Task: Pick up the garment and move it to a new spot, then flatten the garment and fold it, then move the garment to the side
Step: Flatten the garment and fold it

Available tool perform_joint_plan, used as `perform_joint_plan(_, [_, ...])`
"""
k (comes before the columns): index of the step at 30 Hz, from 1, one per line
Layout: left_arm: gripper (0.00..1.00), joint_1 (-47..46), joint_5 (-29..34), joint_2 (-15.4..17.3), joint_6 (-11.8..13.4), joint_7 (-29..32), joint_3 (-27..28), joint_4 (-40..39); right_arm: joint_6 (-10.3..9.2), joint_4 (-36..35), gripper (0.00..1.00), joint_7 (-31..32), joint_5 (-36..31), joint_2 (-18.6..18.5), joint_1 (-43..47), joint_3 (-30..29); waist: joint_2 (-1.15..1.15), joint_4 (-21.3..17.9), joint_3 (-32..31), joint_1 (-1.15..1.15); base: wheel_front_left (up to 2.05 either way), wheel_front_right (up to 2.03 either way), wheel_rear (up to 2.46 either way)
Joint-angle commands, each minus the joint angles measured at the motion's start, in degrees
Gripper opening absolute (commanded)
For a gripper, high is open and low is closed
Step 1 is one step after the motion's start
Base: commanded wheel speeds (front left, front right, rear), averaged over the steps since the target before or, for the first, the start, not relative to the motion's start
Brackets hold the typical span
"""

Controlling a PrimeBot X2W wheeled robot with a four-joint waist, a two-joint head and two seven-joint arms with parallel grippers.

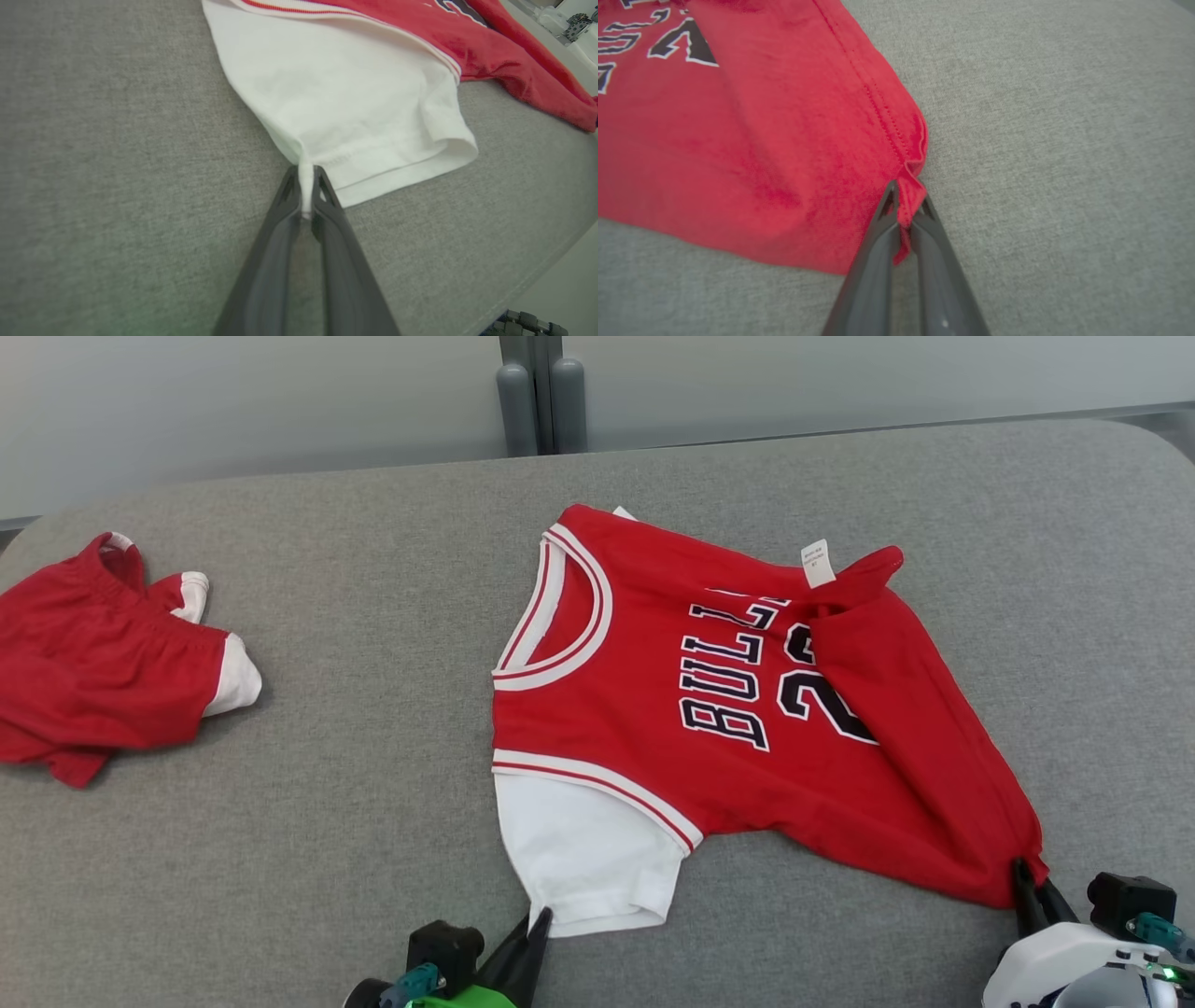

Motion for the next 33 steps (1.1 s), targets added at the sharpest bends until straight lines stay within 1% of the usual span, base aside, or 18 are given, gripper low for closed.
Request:
perform_joint_plan(1, [0.00, 0.67, -0.67, -0.03, -0.32, 0.79, -0.33, 0.34, -0.01, -0.85, 0.00, 0.44, 0.51, 0.19, 1.54, 0.38, 0.00, 0.11, -0.54, 0.00, 0.00, 0.00, 0.00])
perform_joint_plan(6, [0.00, 0.90, -1.18, 1.17, -0.26, 0.49, 3.17, -5.37, -0.01, -8.19, 0.00, 0.30, 2.44, 0.46, 1.92, 1.20, 0.00, 0.26, -1.60, 0.00, 0.00, 0.00, 0.00])
perform_joint_plan(10, [0.00, -0.44, -1.82, 2.33, -0.26, 0.49, 6.86, -10.63, -0.01, -13.90, 0.00, 0.30, 3.93, 0.80, -0.65, 2.68, 0.00, 0.17, -2.08, 0.00, 0.00, 0.00, 0.00])
perform_joint_plan(12, [0.00, -2.61, -1.80, 3.81, -0.26, 0.49, 8.19, -12.97, -0.01, -15.74, 0.00, 0.30, 5.19, 0.36, -3.01, 3.94, 0.00, 0.08, -2.16, 0.00, 0.00, 0.00, 0.00])
perform_joint_plan(15, [0.00, -7.50, -1.49, 6.57, -0.18, 0.49, 8.40, -15.09, -0.01, -16.84, 0.00, 0.30, 7.88, -0.02, -8.59, 6.10, 0.00, -0.05, -2.07, 0.00, 0.00, 0.00, 0.00])
perform_joint_plan(17, [0.00, -12.22, -1.61, 9.03, -0.18, 0.70, 7.86, -15.27, -0.01, -15.78, 0.00, 0.44, 9.93, -0.66, -13.63, 7.51, 0.00, -0.29, -1.70, 0.00, 0.00, 0.00, 0.00])
perform_joint_plan(18, [0.00, -17.97, -2.74, 10.88, -0.14, 1.16, 7.93, -15.43, -0.01, -14.16, 0.00, 1.50, 11.90, -1.02, -19.46, 9.10, 0.00, -0.49, -0.86, 0.00, 0.00, 0.00, 0.00])
perform_joint_plan(22, [0.00, -31.18, -5.02, 14.44, -0.14, 3.96, 5.96, -13.81, -0.01, -9.31, 0.00, 4.51, 16.95, -1.11, -32.96, 9.97, 0.00, -0.44, 2.17, 0.00, 0.00, 0.00, 0.00])
perform_joint_plan(26, [0.00, -45.74, -9.65, 14.89, -0.14, 7.20, 5.36, -9.35, -0.01, -1.99, 0.00, 7.14, 19.75, -1.56, -47.74, 8.85, 0.00, -0.14, 5.75, 0.00, 0.00, 0.00, 0.00])
perform_joint_plan(28, [0.00, -53.03, -12.58, 14.14, -0.14, 9.00, 5.19, -5.43, -0.01, 3.03, 0.00, 8.04, 21.09, -1.71, -55.31, 7.01, 0.00, 0.14, 6.97, 0.00, 0.00, 0.00, 0.00])
perform_joint_plan(31, [0.00, -64.47, -12.62, 13.54, -0.14, 10.47, 3.24, 0.38, -0.01, 10.54, 0.00, 8.78, 20.11, -1.89, -66.37, 5.67, 0.00, 0.23, 7.89, 0.00, 0.00, 0.00, 0.00])
perform_joint_plan(33, [0.00, -71.44, -13.54, 12.77, -0.13, 10.55, 3.00, 3.52, -0.01, 14.45, 0.00, 8.44, 19.07, -2.16, -73.19, 5.13, 0.00, 0.04, 8.50, 0.00, 0.00, 0.00, 0.00])
